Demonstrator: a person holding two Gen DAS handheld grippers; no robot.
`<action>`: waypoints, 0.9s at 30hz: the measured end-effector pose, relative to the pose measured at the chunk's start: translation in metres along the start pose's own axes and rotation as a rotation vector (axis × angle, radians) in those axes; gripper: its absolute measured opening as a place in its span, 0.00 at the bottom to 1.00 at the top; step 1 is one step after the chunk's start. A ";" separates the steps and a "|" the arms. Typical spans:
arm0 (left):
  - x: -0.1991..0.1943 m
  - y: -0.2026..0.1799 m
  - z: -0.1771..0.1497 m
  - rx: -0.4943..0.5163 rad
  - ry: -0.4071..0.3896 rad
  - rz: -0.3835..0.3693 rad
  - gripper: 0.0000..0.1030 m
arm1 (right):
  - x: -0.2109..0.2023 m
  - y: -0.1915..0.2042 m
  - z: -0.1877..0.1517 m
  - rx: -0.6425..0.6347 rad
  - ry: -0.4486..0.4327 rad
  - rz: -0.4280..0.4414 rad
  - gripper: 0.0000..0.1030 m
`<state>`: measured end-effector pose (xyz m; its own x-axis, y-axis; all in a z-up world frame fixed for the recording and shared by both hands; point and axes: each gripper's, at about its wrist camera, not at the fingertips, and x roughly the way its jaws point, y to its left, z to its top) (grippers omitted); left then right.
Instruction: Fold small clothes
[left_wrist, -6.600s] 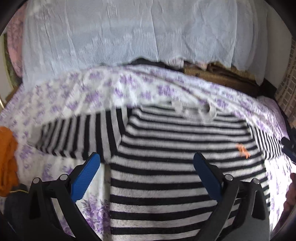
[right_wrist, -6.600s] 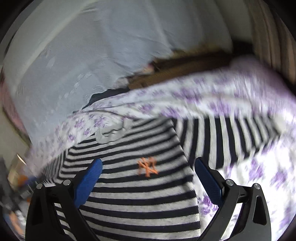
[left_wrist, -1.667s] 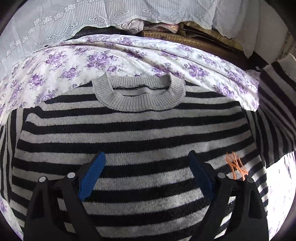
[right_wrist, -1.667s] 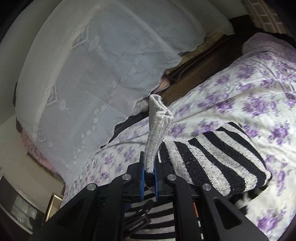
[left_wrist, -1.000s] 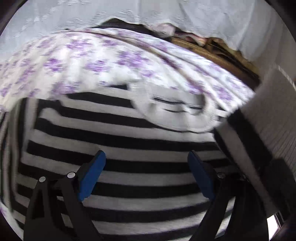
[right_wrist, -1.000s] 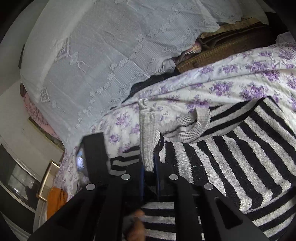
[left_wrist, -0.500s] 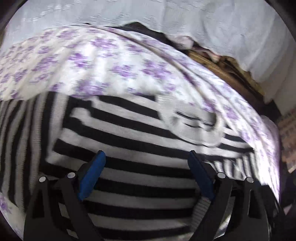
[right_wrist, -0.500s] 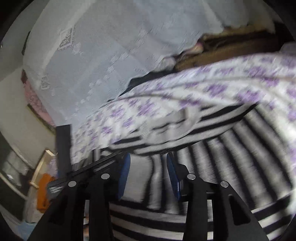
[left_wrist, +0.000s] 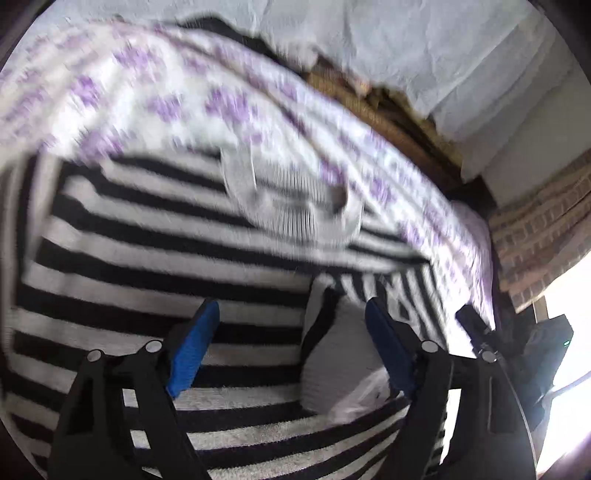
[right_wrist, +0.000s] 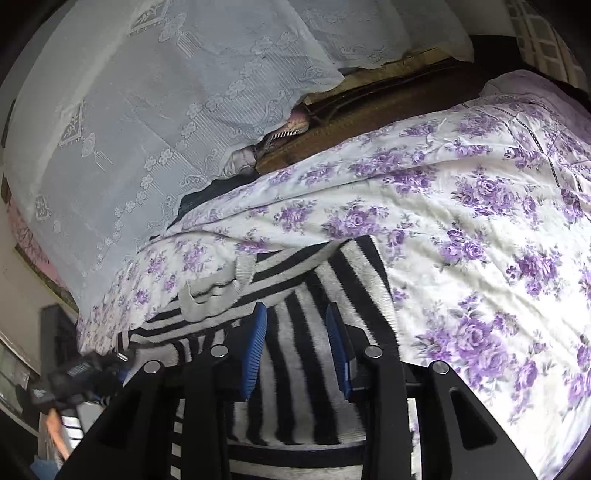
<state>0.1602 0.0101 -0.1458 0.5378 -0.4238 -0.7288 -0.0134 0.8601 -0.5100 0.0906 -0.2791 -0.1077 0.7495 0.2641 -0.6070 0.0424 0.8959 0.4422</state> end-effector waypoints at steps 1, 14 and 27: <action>-0.008 -0.004 0.000 0.019 -0.035 0.002 0.77 | 0.001 -0.002 0.000 0.007 0.003 0.000 0.33; -0.026 -0.018 -0.008 0.117 -0.080 -0.010 0.79 | -0.006 -0.013 0.006 0.064 -0.017 0.031 0.33; 0.027 -0.011 -0.028 0.273 -0.001 0.268 0.42 | 0.027 0.000 0.036 -0.001 0.050 0.007 0.26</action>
<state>0.1513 -0.0183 -0.1728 0.5461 -0.1735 -0.8195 0.0712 0.9844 -0.1609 0.1343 -0.2849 -0.1008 0.7159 0.2883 -0.6359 0.0360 0.8943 0.4460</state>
